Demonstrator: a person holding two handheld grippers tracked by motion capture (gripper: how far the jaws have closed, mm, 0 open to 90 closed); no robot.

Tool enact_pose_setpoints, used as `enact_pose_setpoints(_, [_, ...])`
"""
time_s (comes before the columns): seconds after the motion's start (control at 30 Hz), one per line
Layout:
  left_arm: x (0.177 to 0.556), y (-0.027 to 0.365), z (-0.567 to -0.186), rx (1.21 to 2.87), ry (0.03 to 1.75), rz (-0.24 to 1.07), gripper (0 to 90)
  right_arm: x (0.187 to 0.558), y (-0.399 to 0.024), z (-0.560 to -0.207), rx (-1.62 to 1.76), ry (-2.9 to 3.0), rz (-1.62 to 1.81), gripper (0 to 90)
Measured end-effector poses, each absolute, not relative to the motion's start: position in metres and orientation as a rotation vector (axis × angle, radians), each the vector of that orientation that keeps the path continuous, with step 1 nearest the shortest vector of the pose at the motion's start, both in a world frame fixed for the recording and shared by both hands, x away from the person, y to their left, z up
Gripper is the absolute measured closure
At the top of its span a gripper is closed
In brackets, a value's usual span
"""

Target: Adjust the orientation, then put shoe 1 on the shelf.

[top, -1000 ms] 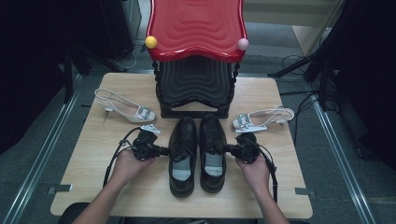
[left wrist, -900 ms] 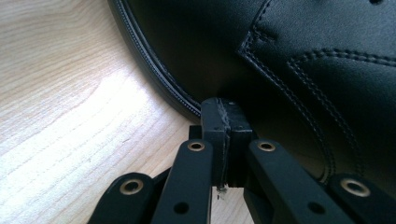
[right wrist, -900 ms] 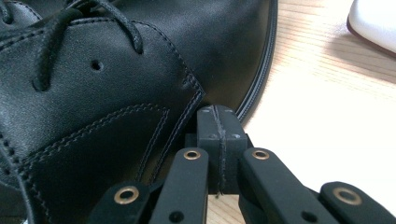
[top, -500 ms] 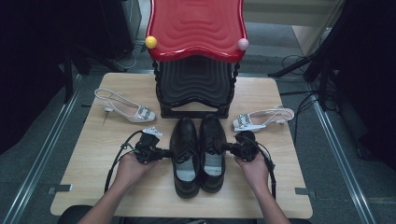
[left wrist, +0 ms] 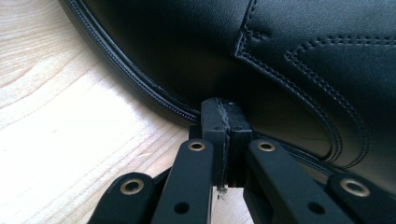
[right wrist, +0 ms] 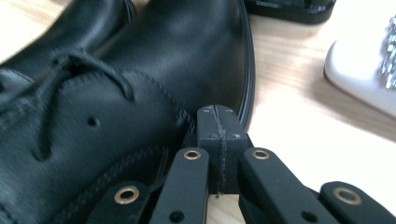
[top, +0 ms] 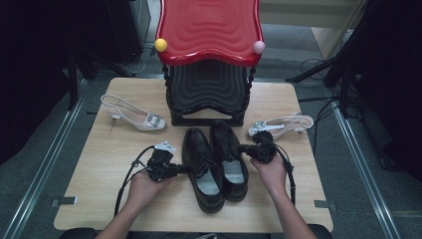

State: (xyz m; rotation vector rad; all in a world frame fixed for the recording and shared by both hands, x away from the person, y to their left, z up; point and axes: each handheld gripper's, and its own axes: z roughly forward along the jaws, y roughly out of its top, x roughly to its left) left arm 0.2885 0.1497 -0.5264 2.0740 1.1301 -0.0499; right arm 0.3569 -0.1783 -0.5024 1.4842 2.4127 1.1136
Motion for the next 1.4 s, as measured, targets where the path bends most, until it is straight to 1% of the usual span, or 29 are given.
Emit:
enact_pose_setpoints(0.17, [0.286,0.138,-0.527,2.098,1.08,-0.057,90.0,0.363,-0.181,-0.499,1.48,2.382,1.086,90.0])
enact_pose_setpoints(0.23, [0.286,0.139,-0.527,2.097,1.078,-0.066,89.9,0.366,-0.184,-0.497,1.486,2.375,1.113,90.0])
enact_pose_setpoints(0.27, [0.287,0.141,-0.527,2.094,1.086,-0.069,87.7,0.366,-0.186,-0.495,1.49,2.372,1.143,89.8])
enact_pose_setpoints(0.3, [0.288,0.144,-0.526,2.083,1.092,-0.084,81.7,0.366,-0.189,-0.493,1.491,2.368,1.191,86.6])
enact_pose_setpoints(0.33, [0.288,0.147,-0.526,2.067,1.099,-0.104,76.8,0.366,-0.191,-0.49,1.49,2.371,1.244,85.5])
enact_pose_setpoints(0.43, [0.288,0.153,-0.521,2.042,1.096,-0.119,68.9,0.362,-0.193,-0.484,1.465,2.387,1.281,85.5])
enact_pose_setpoints(0.5, [0.287,0.155,-0.519,2.053,1.091,-0.113,62.1,0.359,-0.193,-0.481,1.443,2.401,1.287,85.2])
enact_pose_setpoints(0.63, [0.287,0.157,-0.516,2.089,1.08,-0.118,52.1,0.353,-0.194,-0.474,1.423,2.405,1.308,83.1])
enact_pose_setpoints(0.77, [0.287,0.16,-0.513,2.093,1.081,-0.12,49.0,0.346,-0.196,-0.467,1.414,2.413,1.332,81.7])
enact_pose_setpoints(1.0, [0.288,0.165,-0.501,2.116,1.061,-0.041,43.4,0.328,-0.197,-0.454,1.373,2.438,1.357,80.0])
enact_pose_setpoints(1.1, [0.292,0.171,-0.498,2.114,1.065,-0.027,40.7,0.321,-0.194,-0.45,1.347,2.46,1.35,79.2])
enact_pose_setpoints(1.27, [0.299,0.178,-0.496,2.098,1.102,-0.029,38.5,0.31,-0.187,-0.447,1.324,2.509,1.306,79.0])
enact_pose_setpoints(1.4, [0.303,0.181,-0.493,2.097,1.095,-0.02,38.1,0.302,-0.182,-0.446,1.3,2.549,1.271,78.6])
